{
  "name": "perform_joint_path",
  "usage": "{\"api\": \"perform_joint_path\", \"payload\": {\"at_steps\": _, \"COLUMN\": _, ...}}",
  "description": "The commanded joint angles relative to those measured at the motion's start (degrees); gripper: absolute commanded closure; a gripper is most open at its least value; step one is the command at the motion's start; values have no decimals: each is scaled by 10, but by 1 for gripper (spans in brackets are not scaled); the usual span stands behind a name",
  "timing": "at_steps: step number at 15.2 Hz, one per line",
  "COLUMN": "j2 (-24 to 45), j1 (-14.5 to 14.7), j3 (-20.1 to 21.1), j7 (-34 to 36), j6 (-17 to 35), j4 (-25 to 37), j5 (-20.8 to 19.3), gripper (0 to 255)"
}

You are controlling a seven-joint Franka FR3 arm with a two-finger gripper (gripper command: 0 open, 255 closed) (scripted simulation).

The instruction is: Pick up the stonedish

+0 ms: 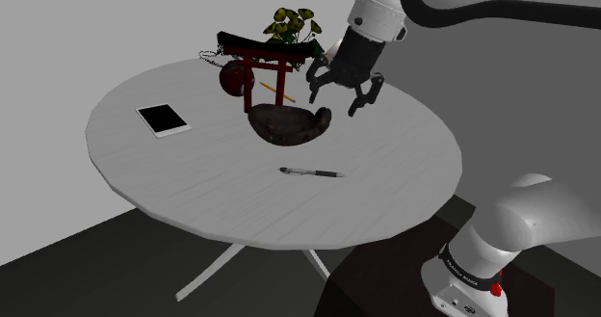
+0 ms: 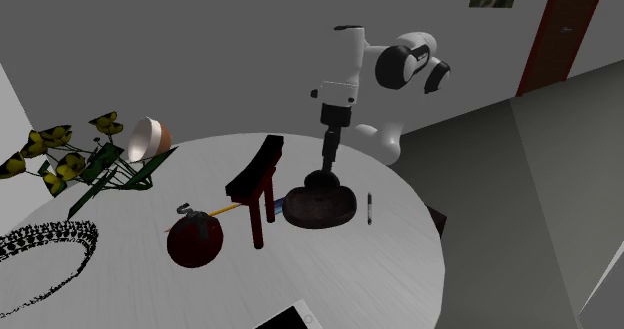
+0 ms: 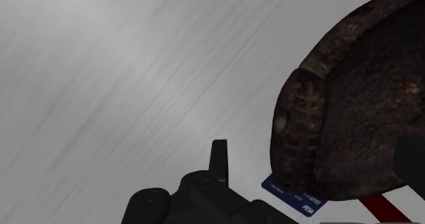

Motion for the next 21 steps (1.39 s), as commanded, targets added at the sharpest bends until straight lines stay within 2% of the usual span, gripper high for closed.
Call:
{"api": "perform_joint_path", "payload": {"at_steps": 1, "j2": 11, "j1": -8, "j3": 15, "j7": 23, "j6": 18, "j4": 4, "j5": 1, "gripper": 0}}
{"api": "perform_joint_path", "payload": {"at_steps": 7, "j2": 6, "j1": -3, "j3": 25, "j7": 18, "j6": 66, "j4": -49, "j5": 12, "gripper": 0}}
{"api": "perform_joint_path", "payload": {"at_steps": 9, "j2": 6, "j1": -3, "j3": 25, "j7": 18, "j6": 66, "j4": -49, "j5": 12, "gripper": 0}}
{"api": "perform_joint_path", "payload": {"at_steps": 10, "j2": 6, "j1": -3, "j3": 25, "j7": 18, "j6": 66, "j4": -49, "j5": 12, "gripper": 255}}
{"api": "perform_joint_path", "payload": {"at_steps": 19, "j2": 6, "j1": -3, "j3": 25, "j7": 18, "j6": 66, "j4": -49, "j5": 12, "gripper": 255}}
{"api": "perform_joint_path", "payload": {"at_steps": 21, "j2": 7, "j1": -4, "j3": 22, "j7": 19, "j6": 52, "j4": -33, "j5": 9, "gripper": 255}}
